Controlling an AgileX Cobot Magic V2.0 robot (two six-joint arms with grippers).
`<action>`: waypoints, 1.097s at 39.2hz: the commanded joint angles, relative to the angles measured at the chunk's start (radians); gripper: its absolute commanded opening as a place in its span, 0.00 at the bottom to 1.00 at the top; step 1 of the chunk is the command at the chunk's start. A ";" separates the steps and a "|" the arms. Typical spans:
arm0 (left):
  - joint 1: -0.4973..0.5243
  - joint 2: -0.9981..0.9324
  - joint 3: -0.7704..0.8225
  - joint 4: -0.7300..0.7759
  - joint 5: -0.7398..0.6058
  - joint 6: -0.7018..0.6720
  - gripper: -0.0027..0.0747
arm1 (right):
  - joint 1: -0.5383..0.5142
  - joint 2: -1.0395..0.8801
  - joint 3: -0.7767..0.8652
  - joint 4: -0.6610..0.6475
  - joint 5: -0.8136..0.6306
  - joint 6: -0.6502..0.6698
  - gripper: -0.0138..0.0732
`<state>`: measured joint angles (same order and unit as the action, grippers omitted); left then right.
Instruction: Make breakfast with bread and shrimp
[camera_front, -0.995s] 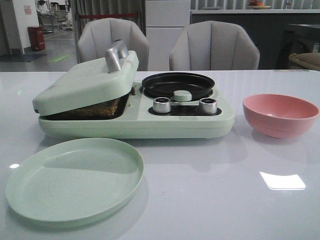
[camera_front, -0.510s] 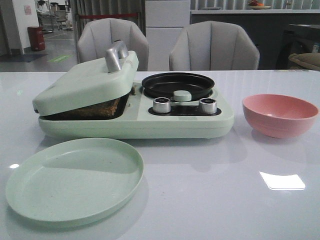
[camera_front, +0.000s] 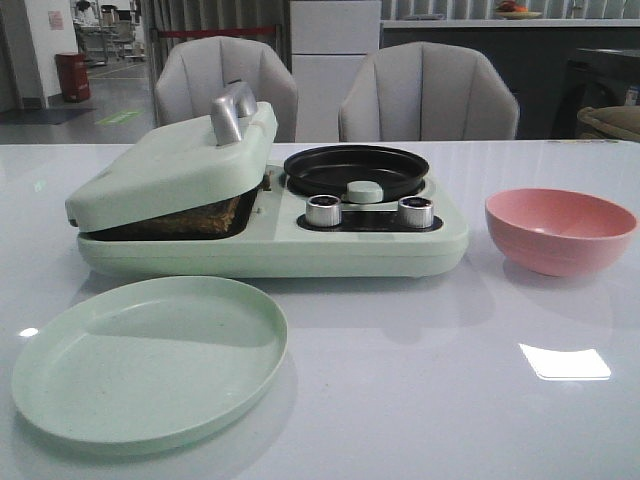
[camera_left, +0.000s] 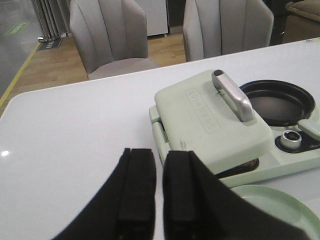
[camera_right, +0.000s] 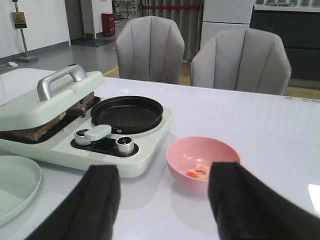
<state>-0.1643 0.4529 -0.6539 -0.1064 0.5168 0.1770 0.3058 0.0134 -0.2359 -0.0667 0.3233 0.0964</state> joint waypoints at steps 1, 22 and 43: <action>-0.005 -0.057 0.010 -0.016 -0.053 -0.012 0.27 | -0.004 0.012 -0.028 -0.003 -0.084 0.002 0.72; -0.037 -0.363 0.263 -0.030 -0.085 -0.012 0.27 | -0.004 0.012 -0.026 0.004 -0.086 0.002 0.72; -0.080 -0.376 0.280 -0.035 -0.117 -0.012 0.27 | -0.004 0.029 -0.036 0.008 -0.130 0.002 0.72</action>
<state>-0.2370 0.0638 -0.3486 -0.1260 0.4901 0.1753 0.3058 0.0134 -0.2359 -0.0621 0.2964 0.0964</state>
